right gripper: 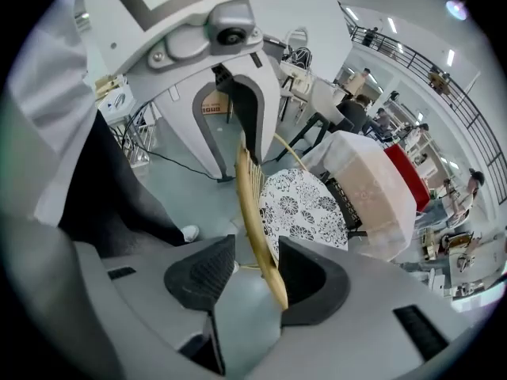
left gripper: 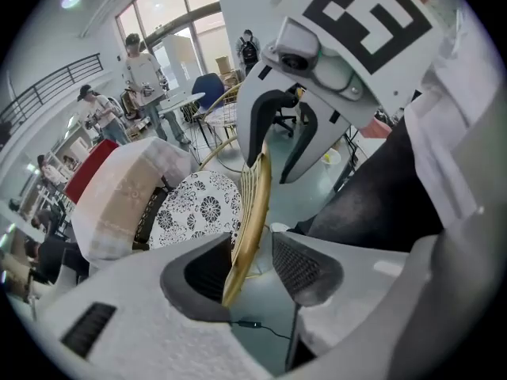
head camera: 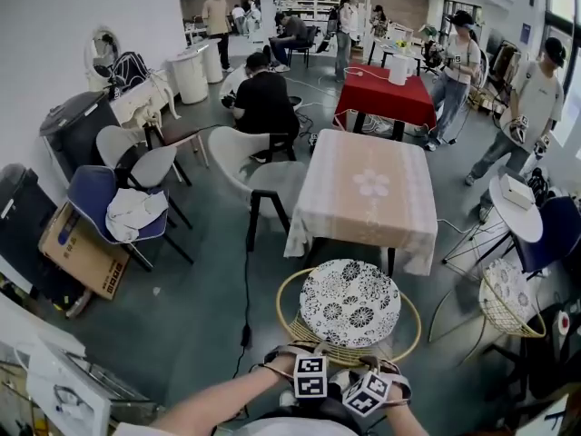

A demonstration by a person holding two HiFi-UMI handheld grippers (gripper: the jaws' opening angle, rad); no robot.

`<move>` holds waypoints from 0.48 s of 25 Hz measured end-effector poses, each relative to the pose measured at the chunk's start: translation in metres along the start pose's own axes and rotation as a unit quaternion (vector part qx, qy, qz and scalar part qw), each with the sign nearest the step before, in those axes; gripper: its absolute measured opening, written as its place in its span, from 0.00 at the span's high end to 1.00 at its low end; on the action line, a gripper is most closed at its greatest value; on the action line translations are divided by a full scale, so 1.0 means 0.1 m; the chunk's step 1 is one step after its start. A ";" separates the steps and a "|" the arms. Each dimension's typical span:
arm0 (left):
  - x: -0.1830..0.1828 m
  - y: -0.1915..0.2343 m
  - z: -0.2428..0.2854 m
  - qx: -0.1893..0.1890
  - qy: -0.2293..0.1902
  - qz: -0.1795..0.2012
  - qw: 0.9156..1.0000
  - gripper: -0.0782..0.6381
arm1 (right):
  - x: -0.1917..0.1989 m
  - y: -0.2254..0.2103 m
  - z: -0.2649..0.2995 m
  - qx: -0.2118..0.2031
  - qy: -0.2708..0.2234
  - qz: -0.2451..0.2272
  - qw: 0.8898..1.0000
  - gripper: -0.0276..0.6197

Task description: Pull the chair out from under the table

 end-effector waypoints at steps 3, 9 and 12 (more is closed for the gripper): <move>-0.05 0.01 -0.18 -0.010 -0.048 -0.042 0.998 0.68 | -0.12 0.02 -0.16 -0.017 -0.023 0.050 0.998 0.72; -0.27 0.08 -0.70 -0.024 -0.188 -0.151 0.970 0.68 | -0.40 -0.15 -0.43 -0.026 -0.090 0.205 0.974 0.77; -0.39 0.13 -0.98 -0.030 -0.253 -0.198 0.946 0.68 | -0.49 -0.33 -0.56 -0.012 -0.119 0.280 0.952 0.81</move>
Point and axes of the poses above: the fingertips, and each gripper's own axes: z forward along the fingers, y to its left, x out of its underside, the point moved 3 cm from there along -z, backward along the fingers, and after that the axes turned 12 degrees about x, right-handed, at the moved point
